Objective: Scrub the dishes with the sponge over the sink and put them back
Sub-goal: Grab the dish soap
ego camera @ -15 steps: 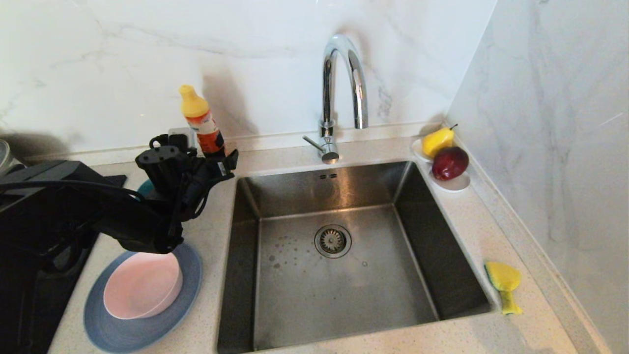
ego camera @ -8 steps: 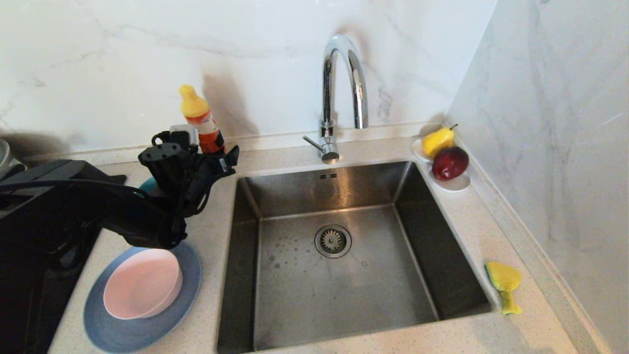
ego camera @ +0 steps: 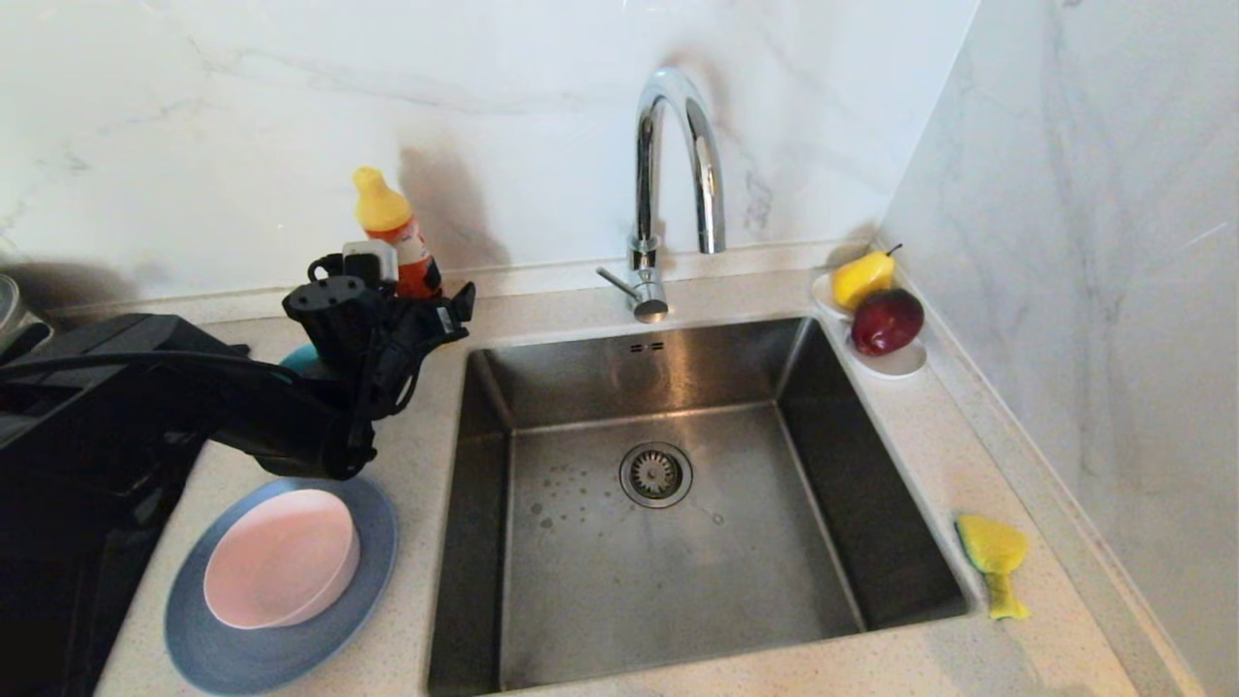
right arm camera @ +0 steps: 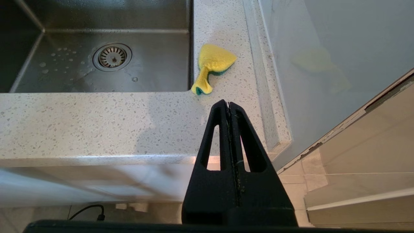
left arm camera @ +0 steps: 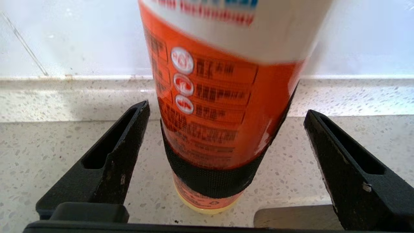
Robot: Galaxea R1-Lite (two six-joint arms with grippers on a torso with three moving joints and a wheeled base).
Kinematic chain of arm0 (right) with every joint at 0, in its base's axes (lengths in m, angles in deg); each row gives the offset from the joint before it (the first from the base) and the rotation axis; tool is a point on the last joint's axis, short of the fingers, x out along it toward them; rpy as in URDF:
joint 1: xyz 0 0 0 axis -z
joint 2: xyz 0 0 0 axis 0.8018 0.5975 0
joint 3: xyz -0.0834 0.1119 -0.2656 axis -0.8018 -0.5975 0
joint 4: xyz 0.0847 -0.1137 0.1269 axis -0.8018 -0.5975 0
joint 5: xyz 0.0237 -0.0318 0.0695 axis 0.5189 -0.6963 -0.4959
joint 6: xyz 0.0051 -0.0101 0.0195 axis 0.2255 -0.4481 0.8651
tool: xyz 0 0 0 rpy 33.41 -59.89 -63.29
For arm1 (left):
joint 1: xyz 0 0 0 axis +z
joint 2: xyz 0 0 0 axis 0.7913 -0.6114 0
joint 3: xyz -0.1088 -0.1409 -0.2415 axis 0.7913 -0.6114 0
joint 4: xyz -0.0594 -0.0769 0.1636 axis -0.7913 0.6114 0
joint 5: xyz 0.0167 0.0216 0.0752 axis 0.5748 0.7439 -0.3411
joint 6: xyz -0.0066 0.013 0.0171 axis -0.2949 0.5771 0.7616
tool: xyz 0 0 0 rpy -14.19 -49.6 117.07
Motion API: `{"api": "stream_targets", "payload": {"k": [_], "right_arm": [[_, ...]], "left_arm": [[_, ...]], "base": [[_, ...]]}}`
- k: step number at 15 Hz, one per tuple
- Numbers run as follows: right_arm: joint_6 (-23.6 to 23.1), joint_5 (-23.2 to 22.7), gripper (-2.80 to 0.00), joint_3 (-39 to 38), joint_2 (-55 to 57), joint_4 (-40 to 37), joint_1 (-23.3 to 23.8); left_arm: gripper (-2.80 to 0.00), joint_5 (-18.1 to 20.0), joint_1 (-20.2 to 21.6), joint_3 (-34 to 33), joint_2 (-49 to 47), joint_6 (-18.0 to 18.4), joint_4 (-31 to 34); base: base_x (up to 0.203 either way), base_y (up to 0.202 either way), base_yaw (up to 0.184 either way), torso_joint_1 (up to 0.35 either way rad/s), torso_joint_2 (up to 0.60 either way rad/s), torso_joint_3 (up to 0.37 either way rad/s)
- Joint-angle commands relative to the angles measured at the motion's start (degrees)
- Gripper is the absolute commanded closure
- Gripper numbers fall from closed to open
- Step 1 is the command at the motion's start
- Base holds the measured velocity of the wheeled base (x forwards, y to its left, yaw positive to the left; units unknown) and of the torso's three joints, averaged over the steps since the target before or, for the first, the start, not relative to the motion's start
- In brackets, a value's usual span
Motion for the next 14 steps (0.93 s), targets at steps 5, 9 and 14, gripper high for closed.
{"api": "stream_targets", "payload": {"k": [5, 9, 14], "right_arm": [[0.04, -0.02, 0.00, 0.00, -0.11, 0.00, -0.02], [-0.04, -0.02, 0.00, 0.00, -0.11, 0.00, -0.02], [-0.04, -0.05, 0.00, 0.00, -0.11, 0.00, -0.02]], "left_arm": [[-2.80, -0.12, -0.01, 1.33, -1.10, 0.00, -0.23], [0.00, -0.12, -0.01, 3.44, -1.47, 0.00, 1.44], [0.00, -0.12, -0.01, 4.25, -2.82, 0.00, 1.18]], "base": [[0.000, 0.000, 0.000, 0.000, 0.00, 0.000], [0.000, 0.000, 0.000, 0.000, 0.00, 0.000], [0.000, 0.000, 0.000, 0.000, 0.00, 0.000]]}}
